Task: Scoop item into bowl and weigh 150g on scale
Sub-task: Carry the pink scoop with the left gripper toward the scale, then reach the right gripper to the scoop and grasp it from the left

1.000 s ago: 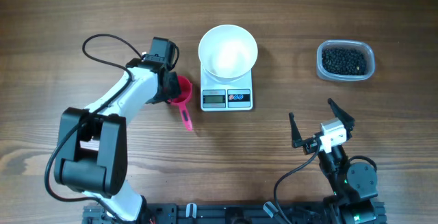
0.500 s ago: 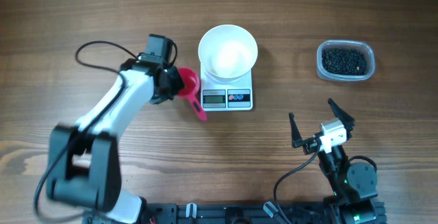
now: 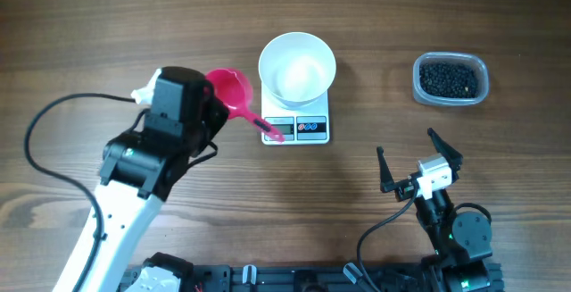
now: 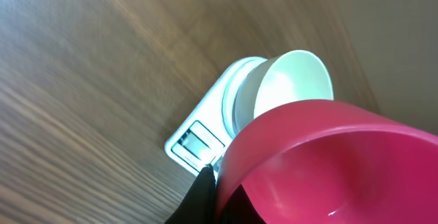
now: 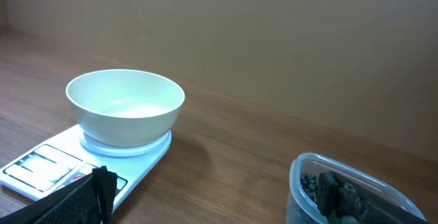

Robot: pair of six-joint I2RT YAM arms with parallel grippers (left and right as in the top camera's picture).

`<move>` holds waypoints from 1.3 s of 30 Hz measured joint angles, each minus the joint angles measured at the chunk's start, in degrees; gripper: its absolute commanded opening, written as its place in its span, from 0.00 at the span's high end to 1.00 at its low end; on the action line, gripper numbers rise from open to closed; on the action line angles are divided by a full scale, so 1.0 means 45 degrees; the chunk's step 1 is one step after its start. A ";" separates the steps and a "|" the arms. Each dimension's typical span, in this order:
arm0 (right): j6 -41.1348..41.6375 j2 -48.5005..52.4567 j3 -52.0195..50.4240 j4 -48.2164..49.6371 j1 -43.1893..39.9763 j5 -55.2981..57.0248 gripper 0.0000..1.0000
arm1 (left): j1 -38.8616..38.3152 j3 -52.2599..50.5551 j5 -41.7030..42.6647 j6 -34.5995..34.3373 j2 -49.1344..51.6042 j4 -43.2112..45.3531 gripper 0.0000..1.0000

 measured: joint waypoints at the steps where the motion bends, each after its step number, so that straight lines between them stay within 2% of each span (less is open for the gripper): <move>1: 0.0500 0.0000 0.0000 0.0015 0.0000 -0.0199 0.00 | -0.0160 0.0000 -0.0083 -0.0826 0.0330 0.0005 0.96; 3: 0.2161 0.0000 0.0000 0.0063 0.0000 -0.0578 0.00 | -0.0345 0.0000 -0.0121 -0.2069 0.1103 0.0044 0.96; 4: 0.3857 0.0000 0.0000 0.0073 0.0000 -0.0797 0.00 | -0.0427 0.0000 -0.0141 -0.2642 0.1569 0.0287 0.96; 6: 0.8539 0.0000 0.0000 0.0097 0.0000 -0.1175 0.00 | -0.0631 0.0000 -0.0155 -0.3332 0.2433 0.0797 0.96; 10: 1.6500 0.0000 0.0000 0.0102 0.0000 -0.1491 0.01 | -0.1127 0.0000 -0.0160 -0.3818 0.3089 0.1656 0.96; 13: 1.9885 0.0000 0.0000 0.0102 0.0000 -0.1472 0.00 | -0.1243 0.0000 -0.0160 -0.4095 0.3089 0.1690 0.96; 15: 1.9841 0.0010 -0.0005 0.0520 0.0000 -0.1685 0.01 | -0.1248 0.0000 -0.0160 -0.4148 0.3089 0.1690 0.96; 17: 1.8433 0.0019 -0.0005 0.1355 0.0000 -0.2759 0.01 | -0.1248 0.0000 -0.0160 -0.4187 0.3089 0.1685 0.96; 22: 1.5407 0.1112 0.0787 0.1394 0.0000 -0.5061 0.01 | -0.1248 0.0000 -0.0160 -0.4182 0.3089 0.1685 0.96; 26: 1.3119 0.4862 0.3249 0.1452 0.0049 -0.6781 0.00 | -0.1248 0.0000 -0.0160 -0.4182 0.3104 0.1651 0.96; 29: 1.1662 0.8626 0.4940 0.1724 0.0646 -0.7660 0.01 | -0.1248 0.0000 -0.0160 -0.4187 0.3109 0.1671 0.96; 32: 1.1016 1.1341 0.5566 0.3939 0.1817 -0.7883 0.01 | -0.1248 0.0000 -0.0160 -0.4187 0.3109 0.1681 0.96; 36: 1.1351 1.5232 0.5911 0.8359 0.2798 -0.7898 0.08 | -0.1248 0.0000 -0.0160 -0.4187 0.3113 0.1656 0.96; 39: 1.1788 1.7257 0.6305 0.9054 0.2939 -0.7888 0.11 | -0.1248 0.0000 -0.0155 -0.4187 0.3113 0.1681 0.96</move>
